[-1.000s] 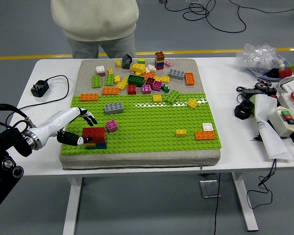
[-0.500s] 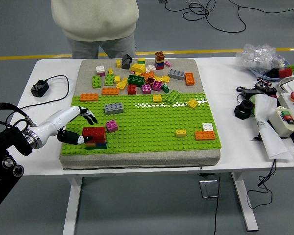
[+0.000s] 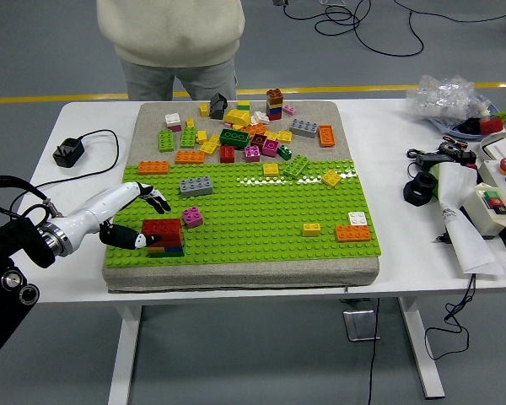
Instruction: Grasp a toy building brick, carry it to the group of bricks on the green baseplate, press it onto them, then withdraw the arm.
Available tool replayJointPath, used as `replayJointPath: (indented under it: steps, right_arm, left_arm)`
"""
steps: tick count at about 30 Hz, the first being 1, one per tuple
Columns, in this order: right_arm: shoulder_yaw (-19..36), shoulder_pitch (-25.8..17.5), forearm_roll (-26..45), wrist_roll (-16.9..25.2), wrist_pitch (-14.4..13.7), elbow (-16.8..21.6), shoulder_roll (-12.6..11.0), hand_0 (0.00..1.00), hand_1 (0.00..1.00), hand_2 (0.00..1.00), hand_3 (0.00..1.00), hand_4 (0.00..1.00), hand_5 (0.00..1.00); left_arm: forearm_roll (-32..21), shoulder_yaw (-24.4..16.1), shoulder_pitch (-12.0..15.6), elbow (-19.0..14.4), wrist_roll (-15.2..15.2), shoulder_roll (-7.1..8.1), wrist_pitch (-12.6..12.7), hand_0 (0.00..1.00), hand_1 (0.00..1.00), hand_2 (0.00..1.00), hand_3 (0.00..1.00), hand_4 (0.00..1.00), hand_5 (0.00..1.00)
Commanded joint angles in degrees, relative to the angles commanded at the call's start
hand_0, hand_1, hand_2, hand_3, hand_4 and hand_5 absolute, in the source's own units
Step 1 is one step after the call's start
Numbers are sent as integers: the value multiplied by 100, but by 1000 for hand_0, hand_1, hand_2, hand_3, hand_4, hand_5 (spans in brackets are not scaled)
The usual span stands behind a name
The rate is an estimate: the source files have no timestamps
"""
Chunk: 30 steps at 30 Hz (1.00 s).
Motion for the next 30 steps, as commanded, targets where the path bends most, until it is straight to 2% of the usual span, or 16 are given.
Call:
replayJointPath:
  steps: [4,5,10,11,16,17,22,23,25,28,29,30]
  right_arm:
    - [2,-2,-10,1,-1,0,0,767,712,758,739,961,696]
    - [4,-4,-15,0,-2,0,1,767,712,757,737,961,698]
    - [10,-17,-35,-5,-6,0,5,767,712,757,737,961,698]
    - [13,-17,-41,-5,-8,0,5,767,712,756,737,961,697]
    - [10,-21,-49,-5,-13,0,7,767,712,756,737,961,697]
    - [9,-22,-51,-5,-13,0,7,767,713,757,737,961,696]
    - [6,-18,-59,-6,-10,0,9,767,713,757,737,961,696]
    - [5,-19,-62,-6,-9,0,9,767,715,757,737,961,696]
    - [4,-20,-66,-7,-8,0,10,767,715,757,737,961,696]
    - [-6,-22,-66,-5,-6,0,10,767,715,757,737,961,696]
    - [-6,-22,-67,-5,-4,0,10,767,715,758,736,961,696]
    - [-6,-22,-70,-6,-2,0,9,767,715,758,736,961,696]
  left_arm:
    - [-29,-40,20,-83,-16,4,-2,855,733,627,611,826,68]
    - [-33,-75,34,-125,-18,5,1,868,750,692,620,858,88]
    - [-42,-213,95,-322,-18,32,-20,868,750,692,620,858,88]
    - [-40,-245,113,-371,-18,38,-43,917,818,798,650,907,129]
    - [-52,-386,216,-611,11,89,-116,917,818,798,650,907,129]
    - [-48,-410,234,-652,22,101,-122,973,888,860,684,998,313]
    - [66,-546,346,-818,86,144,-148,973,888,860,684,998,313]
    - [114,-579,375,-857,103,151,-157,991,915,889,669,998,372]
    - [166,-616,406,-898,122,159,-164,991,915,889,669,998,372]
    - [448,-730,488,-998,202,176,-183,991,915,889,669,998,372]
    - [502,-736,495,-1002,216,180,-189,998,945,933,659,998,489]
    - [551,-736,500,-1001,231,185,-197,998,945,933,659,998,489]
